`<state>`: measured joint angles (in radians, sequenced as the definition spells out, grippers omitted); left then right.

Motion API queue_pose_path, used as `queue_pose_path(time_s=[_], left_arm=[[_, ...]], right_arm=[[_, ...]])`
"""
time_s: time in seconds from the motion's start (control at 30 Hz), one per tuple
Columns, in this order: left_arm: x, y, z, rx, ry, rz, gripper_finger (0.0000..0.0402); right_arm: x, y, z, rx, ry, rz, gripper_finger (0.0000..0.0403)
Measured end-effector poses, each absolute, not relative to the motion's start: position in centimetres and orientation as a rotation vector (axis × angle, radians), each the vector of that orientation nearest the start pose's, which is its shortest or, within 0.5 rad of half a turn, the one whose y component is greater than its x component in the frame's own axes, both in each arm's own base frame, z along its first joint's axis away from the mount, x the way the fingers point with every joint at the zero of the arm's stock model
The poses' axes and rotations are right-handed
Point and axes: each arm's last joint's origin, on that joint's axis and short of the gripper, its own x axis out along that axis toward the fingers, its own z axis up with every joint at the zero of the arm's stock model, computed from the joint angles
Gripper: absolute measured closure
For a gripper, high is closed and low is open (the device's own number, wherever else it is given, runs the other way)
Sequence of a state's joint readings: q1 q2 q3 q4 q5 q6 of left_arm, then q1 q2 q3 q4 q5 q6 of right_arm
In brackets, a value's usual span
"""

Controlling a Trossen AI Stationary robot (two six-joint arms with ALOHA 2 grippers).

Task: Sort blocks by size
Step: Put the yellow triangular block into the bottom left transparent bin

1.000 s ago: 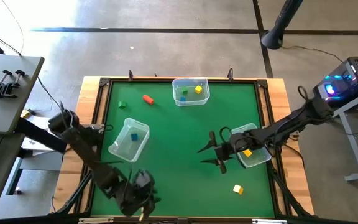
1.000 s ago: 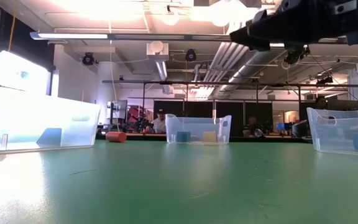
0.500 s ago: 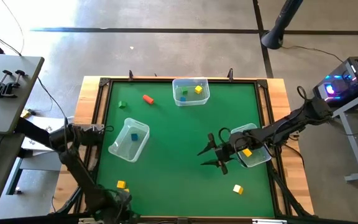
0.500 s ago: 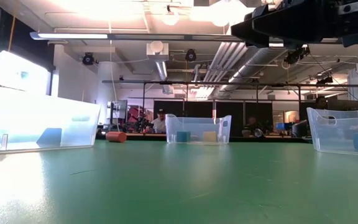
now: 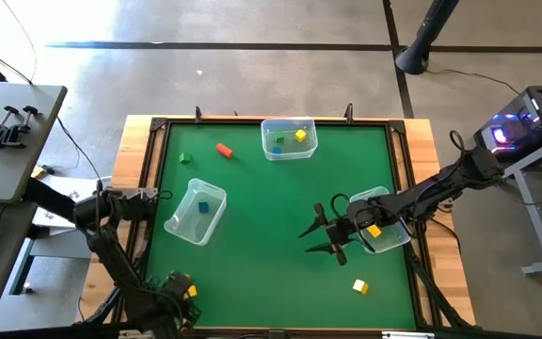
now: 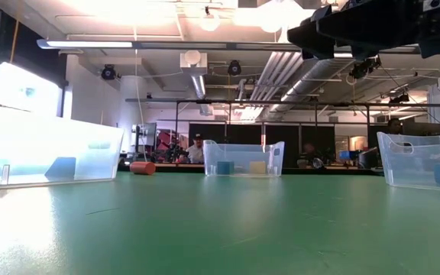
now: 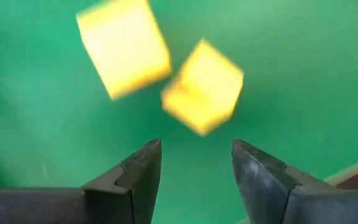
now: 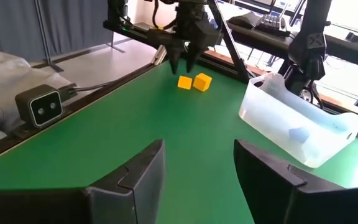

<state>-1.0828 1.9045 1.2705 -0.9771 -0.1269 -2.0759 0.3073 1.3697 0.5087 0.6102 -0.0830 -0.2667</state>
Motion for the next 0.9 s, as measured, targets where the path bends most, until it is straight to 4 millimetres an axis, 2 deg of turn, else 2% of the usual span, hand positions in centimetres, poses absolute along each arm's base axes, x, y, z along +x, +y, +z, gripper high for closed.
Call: queue_pose_path(time_s=[0.13,0.4,0.67,0.9], left_arm=[[16.4,-29.0,15.8,-0.6,1.26,0.734,0.0223],[16.8,-29.2,13.6,-0.443,1.292,0.667,0.0223],[17.0,-29.2,13.1,-0.423,1.269,0.663,0.0228],[17.2,-29.4,13.1,-0.419,1.225,0.63,0.0259]], right_arm=[[25.3,8.3,19.1,-0.286,0.198,0.419,0.0215],[25.3,8.3,19.1,-0.257,0.205,0.416,0.0215],[25.3,8.3,19.1,-0.256,0.205,0.416,0.0215],[25.3,8.3,19.1,-0.249,0.206,0.415,0.0215]])
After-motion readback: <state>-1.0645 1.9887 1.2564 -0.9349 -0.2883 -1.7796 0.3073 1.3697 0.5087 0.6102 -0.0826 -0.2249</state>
